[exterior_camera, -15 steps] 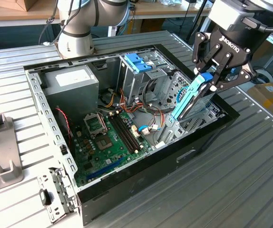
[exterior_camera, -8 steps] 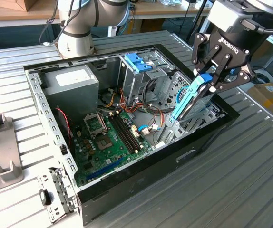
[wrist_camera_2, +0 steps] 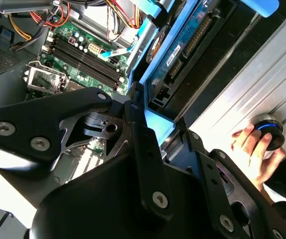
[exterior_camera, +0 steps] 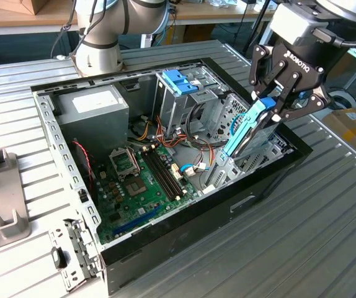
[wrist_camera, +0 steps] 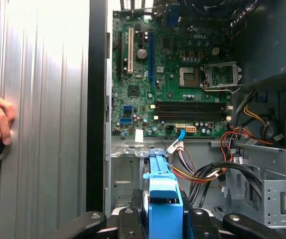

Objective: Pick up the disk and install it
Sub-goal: 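Insert the disk into the insertion slot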

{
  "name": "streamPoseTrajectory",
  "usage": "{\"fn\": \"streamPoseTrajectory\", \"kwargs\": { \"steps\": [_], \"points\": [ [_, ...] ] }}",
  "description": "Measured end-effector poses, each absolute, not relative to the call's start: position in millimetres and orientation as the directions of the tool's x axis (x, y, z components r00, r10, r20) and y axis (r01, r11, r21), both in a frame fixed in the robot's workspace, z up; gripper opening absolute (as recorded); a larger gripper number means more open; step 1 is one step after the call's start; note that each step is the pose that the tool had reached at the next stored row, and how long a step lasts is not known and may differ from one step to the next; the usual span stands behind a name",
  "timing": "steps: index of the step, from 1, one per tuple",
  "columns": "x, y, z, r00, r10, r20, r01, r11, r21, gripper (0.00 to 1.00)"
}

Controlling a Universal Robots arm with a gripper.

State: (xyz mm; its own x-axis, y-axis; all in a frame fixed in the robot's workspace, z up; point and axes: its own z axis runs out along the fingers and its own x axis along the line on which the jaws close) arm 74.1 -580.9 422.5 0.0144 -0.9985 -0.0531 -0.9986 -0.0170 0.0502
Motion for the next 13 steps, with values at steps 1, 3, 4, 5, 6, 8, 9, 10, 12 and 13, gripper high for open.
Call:
{"fn": "streamPoseTrajectory", "kwargs": {
  "steps": [1,3,4,5,6,8,9,10,12,13],
  "points": [
    [74.1,-580.9,421.6,0.014,-0.998,-0.053,-0.999,-0.017,0.050,0.37],
    [74.1,-580.9,418.9,0.014,-0.998,-0.053,-0.999,-0.017,0.050,0.37],
    [74.1,-580.9,417.4,0.014,-0.998,-0.053,-0.999,-0.017,0.050,0.37],
    [74.0,-580.9,415.9,0.014,-0.998,-0.053,-0.999,-0.017,0.050,0.37],
    [74.1,-580.9,414.7,0.014,-0.998,-0.053,-0.999,-0.017,0.050,0.37],
    [74.1,-580.9,413.5,0.014,-0.998,-0.053,-0.999,-0.017,0.050,0.37],
    [74.0,-580.9,412.7,0.014,-0.998,-0.053,-0.999,-0.017,0.050,0.37],
    [74.0,-580.9,412.2,0.014,-0.998,-0.053,-0.999,-0.017,0.050,0.37],
    [74.1,-580.9,410.6,0.014,-0.998,-0.053,-0.999,-0.017,0.050,0.37],
    [74.1,-580.9,410.0,0.014,-0.998,-0.053,-0.999,-0.017,0.050,0.37]
  ]
}}
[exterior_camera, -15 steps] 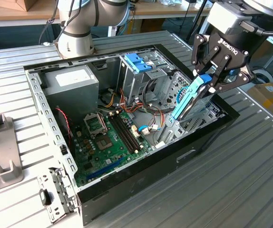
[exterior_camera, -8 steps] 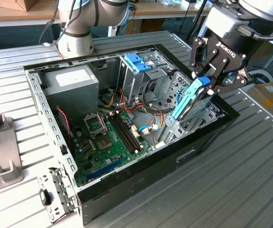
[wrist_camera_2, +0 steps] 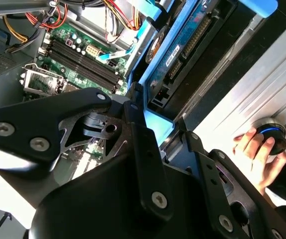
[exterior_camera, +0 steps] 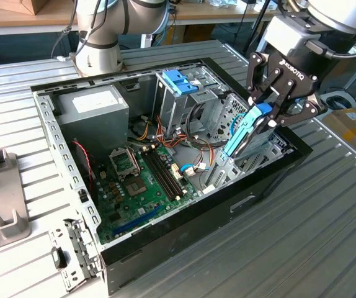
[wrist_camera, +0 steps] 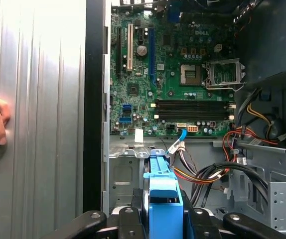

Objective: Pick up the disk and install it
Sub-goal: 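Insert the disk into the insertion slot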

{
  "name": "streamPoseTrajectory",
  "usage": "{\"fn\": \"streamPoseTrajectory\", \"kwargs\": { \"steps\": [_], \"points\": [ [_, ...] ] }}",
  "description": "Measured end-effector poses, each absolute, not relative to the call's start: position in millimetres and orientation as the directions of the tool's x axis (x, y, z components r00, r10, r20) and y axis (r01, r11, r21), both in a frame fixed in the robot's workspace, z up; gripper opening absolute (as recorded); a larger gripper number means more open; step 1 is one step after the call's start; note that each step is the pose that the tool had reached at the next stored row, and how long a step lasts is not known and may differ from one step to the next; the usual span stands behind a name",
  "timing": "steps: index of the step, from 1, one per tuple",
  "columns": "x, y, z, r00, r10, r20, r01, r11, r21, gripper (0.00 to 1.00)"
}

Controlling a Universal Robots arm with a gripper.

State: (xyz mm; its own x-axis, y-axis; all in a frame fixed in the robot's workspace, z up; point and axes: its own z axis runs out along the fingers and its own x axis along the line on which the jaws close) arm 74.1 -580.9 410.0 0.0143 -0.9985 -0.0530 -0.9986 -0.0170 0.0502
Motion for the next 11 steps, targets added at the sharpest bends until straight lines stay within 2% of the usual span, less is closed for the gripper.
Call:
{"fn": "streamPoseTrajectory", "kwargs": {
  "steps": [11],
  "points": [
    [74.1,-580.9,401.2,0.014,-0.998,-0.053,-0.999,-0.017,0.050,0.37]
  ]
}}
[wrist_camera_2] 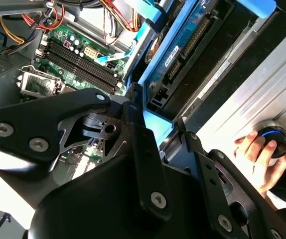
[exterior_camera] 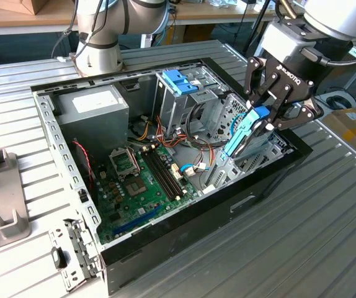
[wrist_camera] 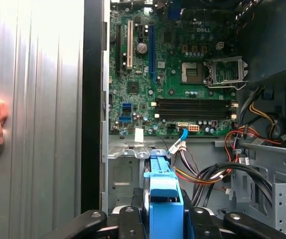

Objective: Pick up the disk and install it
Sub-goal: 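Insert the disk into the insertion slot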

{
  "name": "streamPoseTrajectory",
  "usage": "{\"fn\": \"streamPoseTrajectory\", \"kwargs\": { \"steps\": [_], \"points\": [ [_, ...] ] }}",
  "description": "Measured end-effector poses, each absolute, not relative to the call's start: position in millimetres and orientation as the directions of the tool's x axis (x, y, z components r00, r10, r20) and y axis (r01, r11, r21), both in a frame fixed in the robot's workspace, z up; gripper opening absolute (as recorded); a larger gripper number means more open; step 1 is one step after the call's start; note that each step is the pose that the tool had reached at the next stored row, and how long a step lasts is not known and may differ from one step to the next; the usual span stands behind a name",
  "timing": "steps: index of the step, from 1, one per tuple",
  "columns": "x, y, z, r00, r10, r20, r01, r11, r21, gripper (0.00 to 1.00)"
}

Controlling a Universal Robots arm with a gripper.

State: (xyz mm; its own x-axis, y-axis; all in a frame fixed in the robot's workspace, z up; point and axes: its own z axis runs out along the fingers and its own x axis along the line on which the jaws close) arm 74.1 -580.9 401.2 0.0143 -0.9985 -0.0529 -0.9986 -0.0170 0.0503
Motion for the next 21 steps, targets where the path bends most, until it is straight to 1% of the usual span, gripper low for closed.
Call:
{"fn": "streamPoseTrajectory", "kwargs": {
  "steps": [7,8,9,10,11,21],
  "points": [
    [74.0,-580.9,398.9,0.014,-0.998,-0.053,-0.999,-0.017,0.050,0.37],
    [74.1,-580.9,398.7,0.014,-0.998,-0.053,-0.999,-0.017,0.050,0.38],
    [74.0,-580.9,398.7,0.014,-0.998,-0.053,-0.999,-0.017,0.050,0.44],
    [74.1,-580.9,398.6,0.014,-0.998,-0.053,-0.999,-0.017,0.050,0.44],
    [74.0,-580.9,398.6,0.014,-0.998,-0.053,-0.999,-0.017,0.050,0.50],
    [74.1,-580.9,400.2,0.014,-0.998,-0.053,-0.999,-0.017,0.050,0.50]
  ]
}}
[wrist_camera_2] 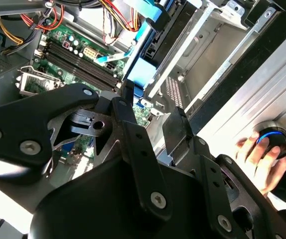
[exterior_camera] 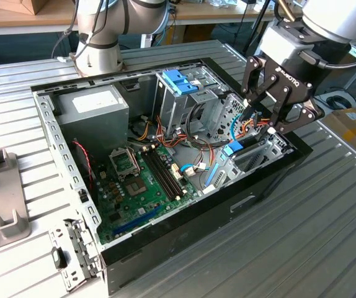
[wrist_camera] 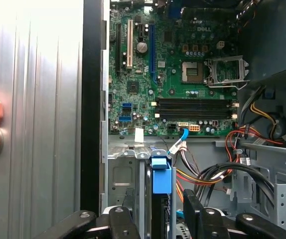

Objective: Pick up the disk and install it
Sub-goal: 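Insert the disk into the insertion slot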

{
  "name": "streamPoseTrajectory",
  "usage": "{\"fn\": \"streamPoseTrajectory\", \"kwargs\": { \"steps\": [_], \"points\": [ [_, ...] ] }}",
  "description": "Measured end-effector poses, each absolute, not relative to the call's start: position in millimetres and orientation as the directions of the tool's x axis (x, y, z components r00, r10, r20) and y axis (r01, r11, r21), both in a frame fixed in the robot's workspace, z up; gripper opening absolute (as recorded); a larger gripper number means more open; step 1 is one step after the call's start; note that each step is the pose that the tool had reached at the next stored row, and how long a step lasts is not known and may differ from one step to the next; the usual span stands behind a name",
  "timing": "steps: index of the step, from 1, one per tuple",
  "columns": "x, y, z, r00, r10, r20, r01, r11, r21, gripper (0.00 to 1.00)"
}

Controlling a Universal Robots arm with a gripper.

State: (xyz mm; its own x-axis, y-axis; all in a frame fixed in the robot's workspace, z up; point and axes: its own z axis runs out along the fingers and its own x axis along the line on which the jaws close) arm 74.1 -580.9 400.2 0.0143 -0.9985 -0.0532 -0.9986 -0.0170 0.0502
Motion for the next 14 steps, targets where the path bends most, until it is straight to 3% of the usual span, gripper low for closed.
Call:
{"fn": "streamPoseTrajectory", "kwargs": {
  "steps": [4,9,14],
  "points": [
    [74.2,-579.5,398.6,0.014,-0.998,-0.055,-0.998,-0.017,0.052,0.49],
    [78.8,-573.2,390.4,0.014,-0.998,-0.055,-0.998,-0.017,0.057,0.18],
    [91.3,-573.0,378.2,0.014,-0.998,-0.056,-0.998,-0.017,0.061,0.10]
  ]
}}
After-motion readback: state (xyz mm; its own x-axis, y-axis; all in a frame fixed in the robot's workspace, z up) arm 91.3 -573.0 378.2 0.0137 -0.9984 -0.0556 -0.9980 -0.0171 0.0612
